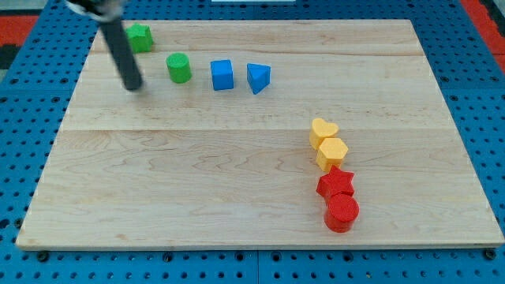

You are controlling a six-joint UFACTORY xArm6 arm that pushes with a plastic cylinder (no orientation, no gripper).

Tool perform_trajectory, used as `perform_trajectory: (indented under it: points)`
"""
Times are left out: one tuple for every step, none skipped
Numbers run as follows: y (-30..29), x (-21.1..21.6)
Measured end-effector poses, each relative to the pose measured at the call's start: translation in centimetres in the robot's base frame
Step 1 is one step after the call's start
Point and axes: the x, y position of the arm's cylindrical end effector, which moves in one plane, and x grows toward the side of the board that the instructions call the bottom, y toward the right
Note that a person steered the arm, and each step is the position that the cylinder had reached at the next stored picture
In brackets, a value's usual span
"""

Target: Place the red star diagonally top left to the blue triangle

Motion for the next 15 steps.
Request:
perform_trajectory:
  points:
    - [10.2, 5.5]
    - [14.4, 10.1]
    - [16.0, 14.3]
    - [17.3, 17.3]
    - [23.0, 16.6]
    - [30.3, 16.1]
    - [33.9, 14.9]
    - [34.2, 11.1]
    - [31.4, 7.3]
    - [32.3, 3.4]
    - [33.4, -0.3]
    - [29.1, -2.7]
    - [31.1, -4.1]
    - [36.2, -4.1]
    - [37.2, -4.1]
